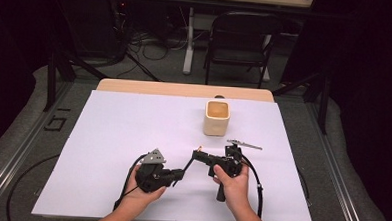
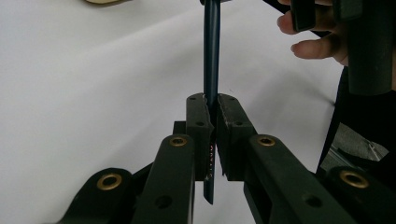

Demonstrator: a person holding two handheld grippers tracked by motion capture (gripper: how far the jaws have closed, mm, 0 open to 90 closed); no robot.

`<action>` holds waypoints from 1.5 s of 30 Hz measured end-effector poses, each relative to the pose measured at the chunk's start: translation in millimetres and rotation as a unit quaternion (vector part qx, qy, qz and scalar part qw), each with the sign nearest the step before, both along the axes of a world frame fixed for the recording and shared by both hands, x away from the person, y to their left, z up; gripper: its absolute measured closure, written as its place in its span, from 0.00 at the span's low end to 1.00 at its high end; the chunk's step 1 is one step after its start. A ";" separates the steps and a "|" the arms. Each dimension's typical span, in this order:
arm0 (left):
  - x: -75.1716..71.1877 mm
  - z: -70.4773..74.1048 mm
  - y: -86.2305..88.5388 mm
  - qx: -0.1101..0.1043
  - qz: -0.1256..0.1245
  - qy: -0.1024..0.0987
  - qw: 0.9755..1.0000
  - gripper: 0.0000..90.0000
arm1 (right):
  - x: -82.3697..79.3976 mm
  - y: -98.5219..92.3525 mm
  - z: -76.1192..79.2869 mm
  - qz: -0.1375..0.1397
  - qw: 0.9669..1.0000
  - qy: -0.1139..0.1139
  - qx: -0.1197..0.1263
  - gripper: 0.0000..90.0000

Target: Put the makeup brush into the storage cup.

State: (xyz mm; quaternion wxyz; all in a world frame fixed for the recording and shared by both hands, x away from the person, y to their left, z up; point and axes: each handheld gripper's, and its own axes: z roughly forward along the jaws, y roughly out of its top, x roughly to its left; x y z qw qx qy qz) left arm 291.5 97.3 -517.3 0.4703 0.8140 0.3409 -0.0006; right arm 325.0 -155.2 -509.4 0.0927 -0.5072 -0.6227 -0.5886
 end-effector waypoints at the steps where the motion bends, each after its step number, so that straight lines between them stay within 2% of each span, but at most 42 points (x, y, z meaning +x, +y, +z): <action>1: -0.1 -0.5 -0.5 -0.001 0.001 -0.001 1.000 0.94 | -0.1 0.1 0.1 0.001 1.000 0.000 0.001 0.90; 10: -0.4 -1.6 -1.7 0.002 -0.002 0.000 1.000 0.94 | 0.0 -0.9 1.0 0.008 1.000 0.006 0.006 0.92; 15: 0.0 -2.2 -1.6 0.001 -0.002 -0.001 1.000 0.94 | 0.0 -1.1 1.0 0.011 1.000 0.002 -0.002 0.92; 35: 0.2 -2.3 -0.7 -0.003 -0.003 -0.006 1.000 0.93 | -0.1 -0.6 1.3 0.010 1.000 -0.004 0.007 0.93; 38: 1.4 -2.7 1.2 -0.004 0.001 -0.005 1.000 0.91 | -0.8 -1.9 2.4 0.014 1.000 -0.003 0.007 0.93; 41: 3.3 -3.2 3.8 -0.014 0.002 0.001 1.000 0.87 | -0.7 -2.5 2.8 0.003 1.000 -0.012 0.005 0.93; 45: 3.8 -3.0 4.8 -0.018 0.006 -0.003 1.000 0.81 | -0.7 -3.7 3.4 0.002 1.000 -0.013 0.008 0.93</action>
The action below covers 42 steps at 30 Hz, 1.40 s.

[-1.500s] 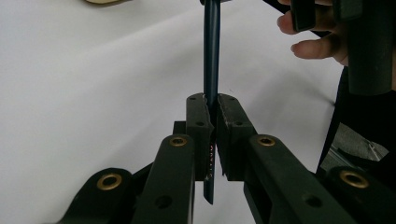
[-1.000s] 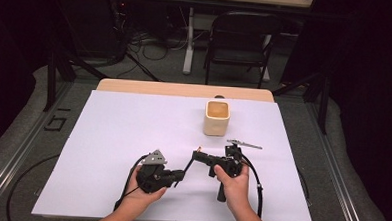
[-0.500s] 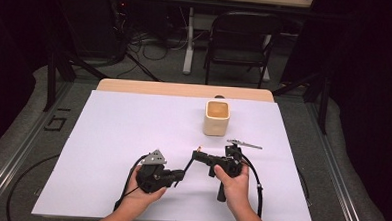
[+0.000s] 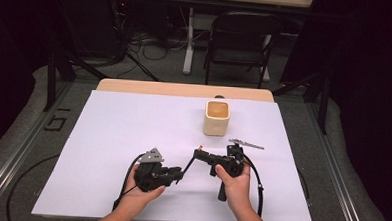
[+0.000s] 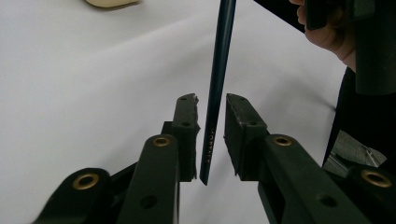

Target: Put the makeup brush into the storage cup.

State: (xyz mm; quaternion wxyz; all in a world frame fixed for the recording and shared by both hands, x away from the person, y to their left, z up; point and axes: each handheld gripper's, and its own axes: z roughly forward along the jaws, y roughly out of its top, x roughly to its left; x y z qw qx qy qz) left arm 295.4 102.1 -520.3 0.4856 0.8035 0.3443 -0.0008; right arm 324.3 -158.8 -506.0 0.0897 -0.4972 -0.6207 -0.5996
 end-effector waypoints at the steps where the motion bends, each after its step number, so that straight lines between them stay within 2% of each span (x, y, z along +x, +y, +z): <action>1: 0.1 0.0 0.2 0.001 -0.001 -0.004 1.000 0.79 | -0.2 -0.9 0.5 0.005 1.000 0.002 -0.005 0.93; 3: 0.5 0.0 0.7 0.004 0.001 -0.015 1.000 0.76 | -0.2 -0.1 0.2 0.000 1.000 -0.003 -0.004 0.93; 8: 2.4 -1.0 2.6 -0.003 0.004 -0.016 1.000 0.67 | -0.5 -0.8 0.4 -0.004 1.000 -0.008 -0.007 0.93; 14: 4.9 -3.2 4.8 0.005 0.010 -0.025 1.000 0.56 | -0.8 -2.8 1.3 -0.011 1.000 -0.020 -0.017 0.93; 20: 7.3 -4.0 7.5 0.014 0.019 -0.031 0.999 0.52 | -0.9 -5.4 2.2 -0.018 0.999 -0.028 -0.023 0.93; 22: 8.2 -4.2 8.9 0.019 0.024 -0.032 0.999 0.51 | -0.8 -5.0 1.8 -0.024 0.999 -0.036 -0.021 0.93; 27: 11.4 -5.7 12.2 0.027 0.031 -0.031 0.999 0.46 | -1.5 -8.0 2.9 -0.025 0.998 -0.049 -0.040 0.93; 29: 12.9 -6.0 14.3 0.035 0.034 -0.036 0.998 0.46 | -1.5 -8.2 3.2 -0.028 0.998 -0.050 -0.037 0.93; 33: 14.6 -6.8 17.2 0.042 0.043 -0.038 0.997 0.44 | -2.0 -11.1 4.6 -0.031 0.997 -0.057 -0.049 0.93; 36: 16.9 -7.1 21.2 0.050 0.048 -0.048 0.996 0.42 | -2.3 -13.1 5.5 -0.037 0.996 -0.063 -0.054 0.93; 39: 19.0 -7.5 25.1 0.065 0.059 -0.061 0.994 0.40 | -2.4 -14.8 6.3 -0.043 0.995 -0.072 -0.062 0.93; 42: 20.7 -8.1 28.1 0.068 0.068 -0.060 0.994 0.39 | -3.0 -16.1 7.7 -0.046 0.993 -0.082 -0.074 0.93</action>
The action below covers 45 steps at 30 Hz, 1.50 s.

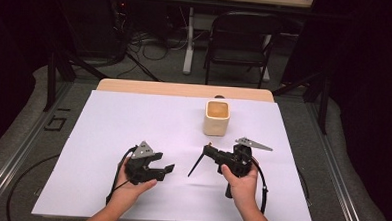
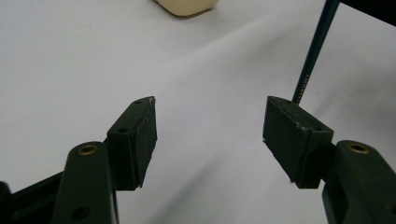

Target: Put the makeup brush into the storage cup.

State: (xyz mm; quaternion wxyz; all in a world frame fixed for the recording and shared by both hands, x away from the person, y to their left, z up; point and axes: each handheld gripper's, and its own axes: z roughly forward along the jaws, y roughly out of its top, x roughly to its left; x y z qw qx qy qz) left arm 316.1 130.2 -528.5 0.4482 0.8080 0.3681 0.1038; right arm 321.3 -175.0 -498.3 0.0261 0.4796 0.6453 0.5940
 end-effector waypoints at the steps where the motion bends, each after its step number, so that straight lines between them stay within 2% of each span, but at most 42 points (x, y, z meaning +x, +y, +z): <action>1: 0.9 -0.3 1.0 -0.001 0.004 0.000 1.000 0.38 | -0.3 -0.1 0.6 -0.002 1.000 -0.003 -0.002 0.93; 3: 2.7 -0.7 3.3 0.001 0.007 0.002 1.000 0.38 | -0.9 -1.1 1.9 -0.004 1.000 -0.011 -0.015 0.93; 4: 3.4 -0.8 4.4 0.004 0.009 0.002 1.000 0.38 | -0.8 -0.3 2.0 -0.009 1.000 -0.018 -0.012 0.93; 8: 5.4 -2.0 7.4 0.003 0.016 0.003 1.000 0.38 | -2.4 -3.6 5.6 -0.008 0.999 -0.024 -0.037 0.93; 11: 6.7 -2.2 10.2 0.007 0.020 -0.001 1.000 0.38 | -2.6 -5.3 7.1 -0.012 0.999 -0.028 -0.041 0.93; 13: 7.4 -2.4 11.6 0.008 0.021 -0.002 1.000 0.39 | -2.0 -5.3 7.0 -0.019 0.998 -0.039 -0.037 0.93; 17: 8.5 -2.9 13.9 0.013 0.023 -0.003 1.000 0.39 | -3.3 -9.0 9.8 -0.020 0.998 -0.038 -0.054 0.93; 23: 9.7 -2.7 17.2 0.015 0.029 -0.006 0.999 0.39 | -3.4 -11.5 11.5 -0.031 0.996 -0.051 -0.062 0.93; 25: 10.1 -2.6 18.5 0.016 0.034 -0.010 0.999 0.39 | -3.7 -13.8 12.8 -0.032 0.996 -0.050 -0.072 0.93; 31: 11.5 -1.2 23.4 0.018 0.040 -0.009 0.999 0.41 | -3.1 -18.0 14.1 -0.041 0.995 -0.056 -0.077 0.93; 36: 12.2 -0.3 26.2 0.019 0.045 -0.014 0.999 0.41 | -3.5 -20.4 15.8 -0.049 0.992 -0.063 -0.094 0.93; 38: 12.1 0.8 27.2 0.018 0.049 -0.016 0.999 0.42 | -4.0 -20.3 17.6 -0.051 0.990 -0.072 -0.110 0.93; 40: 12.3 1.4 27.6 0.017 0.051 -0.019 0.998 0.42 | -4.1 -19.1 18.3 -0.056 0.989 -0.080 -0.114 0.93; 42: 12.7 1.9 28.1 0.026 0.052 -0.028 0.998 0.42 | -3.5 -17.7 19.1 -0.058 0.986 -0.091 -0.123 0.93; 45: 14.0 2.5 30.0 0.027 0.060 -0.028 0.997 0.42 | -3.3 -17.2 20.7 -0.057 0.985 -0.091 -0.137 0.93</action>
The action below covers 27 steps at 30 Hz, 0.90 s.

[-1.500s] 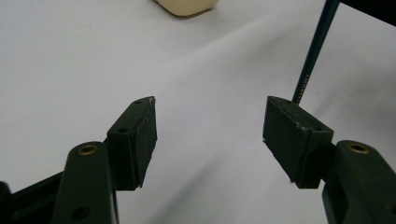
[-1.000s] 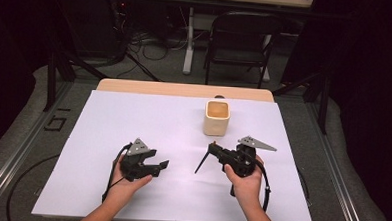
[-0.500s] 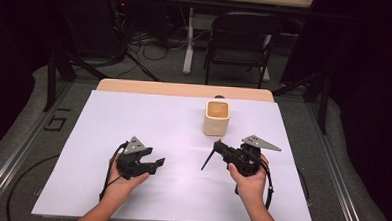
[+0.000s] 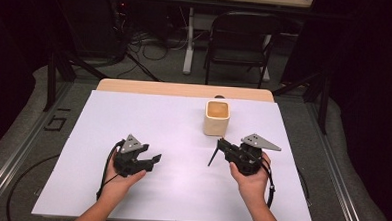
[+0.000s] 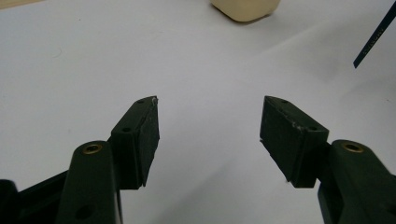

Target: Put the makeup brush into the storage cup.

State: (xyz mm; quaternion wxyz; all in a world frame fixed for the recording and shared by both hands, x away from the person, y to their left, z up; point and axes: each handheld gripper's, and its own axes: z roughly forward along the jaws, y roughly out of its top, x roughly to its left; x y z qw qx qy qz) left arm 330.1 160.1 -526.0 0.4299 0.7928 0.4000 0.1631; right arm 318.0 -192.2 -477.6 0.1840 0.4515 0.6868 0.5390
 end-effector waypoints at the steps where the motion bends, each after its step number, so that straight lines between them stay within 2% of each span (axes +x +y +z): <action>1: 0.8 0.0 0.8 0.002 0.001 0.001 1.000 0.42 | 0.7 0.4 0.0 -0.001 1.000 -0.003 -0.001 0.93; 5: 2.5 0.5 3.8 0.006 0.016 -0.010 1.000 0.42 | 2.7 0.5 0.9 -0.003 1.000 -0.005 -0.002 0.93; 8: 4.2 1.4 5.9 0.008 0.014 -0.024 1.000 0.43 | 4.9 1.4 0.5 -0.006 1.000 -0.005 -0.002 0.93; 11: 4.9 0.7 5.9 0.024 0.011 -0.037 0.999 0.43 | 6.9 1.6 0.3 -0.006 1.000 -0.004 -0.005 0.93; 12: 4.8 0.6 5.7 0.031 0.012 -0.039 0.999 0.43 | 7.1 1.6 0.4 -0.006 1.000 0.000 -0.007 0.93; 14: 5.2 -0.9 5.5 0.023 0.010 -0.034 0.999 0.43 | 8.3 2.0 0.5 -0.005 1.000 -0.002 -0.010 0.93; 15: 5.0 -1.6 5.5 0.029 0.013 -0.040 0.999 0.43 | 8.2 1.5 1.4 -0.004 1.000 0.003 -0.016 0.93; 16: 5.3 -2.3 5.7 0.035 0.011 -0.043 0.998 0.42 | 9.6 2.7 0.6 -0.008 1.000 -0.006 -0.012 0.93; 17: 6.4 -2.9 6.0 0.029 0.012 -0.028 0.999 0.42 | 8.9 1.0 2.3 -0.003 1.000 0.003 -0.022 0.93; 19: 7.2 -3.7 7.2 0.021 0.017 -0.013 1.000 0.42 | 10.3 1.7 2.1 -0.007 1.000 -0.002 -0.021 0.93; 21: 7.4 -3.8 8.0 0.027 0.022 -0.018 0.999 0.40 | 10.8 1.3 3.0 -0.008 1.000 -0.002 -0.026 0.93; 27: 8.6 -3.9 10.6 0.025 0.030 -0.024 0.999 0.29 | 14.4 2.0 4.1 -0.011 0.999 -0.013 -0.030 0.93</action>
